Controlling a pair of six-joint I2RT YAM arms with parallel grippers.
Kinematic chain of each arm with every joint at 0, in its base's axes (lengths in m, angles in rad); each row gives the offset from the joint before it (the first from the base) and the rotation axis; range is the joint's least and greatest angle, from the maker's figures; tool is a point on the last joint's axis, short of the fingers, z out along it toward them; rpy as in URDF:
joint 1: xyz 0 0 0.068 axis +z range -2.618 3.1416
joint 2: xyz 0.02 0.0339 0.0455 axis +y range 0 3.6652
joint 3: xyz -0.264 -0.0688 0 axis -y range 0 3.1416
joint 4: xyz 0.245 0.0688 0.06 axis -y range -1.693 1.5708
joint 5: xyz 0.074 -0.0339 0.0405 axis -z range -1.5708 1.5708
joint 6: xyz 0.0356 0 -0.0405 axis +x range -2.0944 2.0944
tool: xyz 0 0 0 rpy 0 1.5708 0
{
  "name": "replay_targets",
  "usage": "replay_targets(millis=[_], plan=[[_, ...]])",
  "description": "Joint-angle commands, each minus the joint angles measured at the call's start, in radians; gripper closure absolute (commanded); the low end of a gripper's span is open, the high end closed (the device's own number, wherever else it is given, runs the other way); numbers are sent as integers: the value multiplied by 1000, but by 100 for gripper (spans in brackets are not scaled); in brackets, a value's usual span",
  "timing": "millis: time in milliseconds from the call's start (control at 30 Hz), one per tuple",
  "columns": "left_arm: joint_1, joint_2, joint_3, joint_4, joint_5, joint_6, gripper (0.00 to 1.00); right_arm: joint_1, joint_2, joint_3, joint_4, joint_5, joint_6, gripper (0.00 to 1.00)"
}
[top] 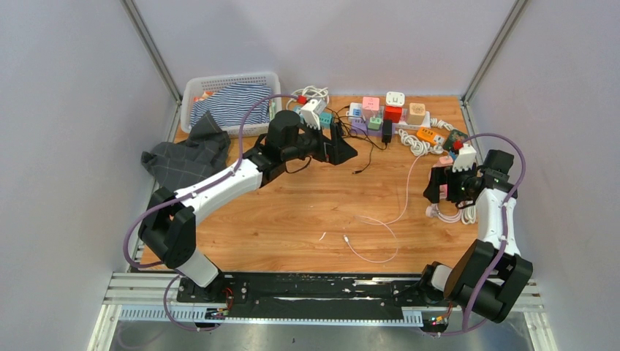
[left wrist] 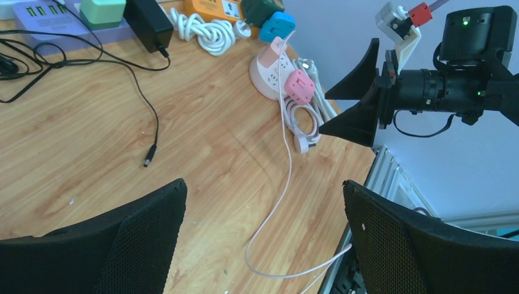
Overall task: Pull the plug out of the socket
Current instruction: Move the socket to the center of the board.
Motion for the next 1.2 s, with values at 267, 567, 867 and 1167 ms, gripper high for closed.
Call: replay_targets(millis=[267,567,867,1167], plan=[[-90,-42,-74,6,-51,-41,0,-16,-34,-59,31,-51,-80,2],[-214,-203,-325,8,-183,6,0,-22,-94,-113,52,-62,-110,4],[-331,-434,-612,12,-426,-3,0,-21,-54,-115,62,-12,-88,17],[-394,-543,-671,29,-535,8,0,75,120,25,-89,129,-78,30]])
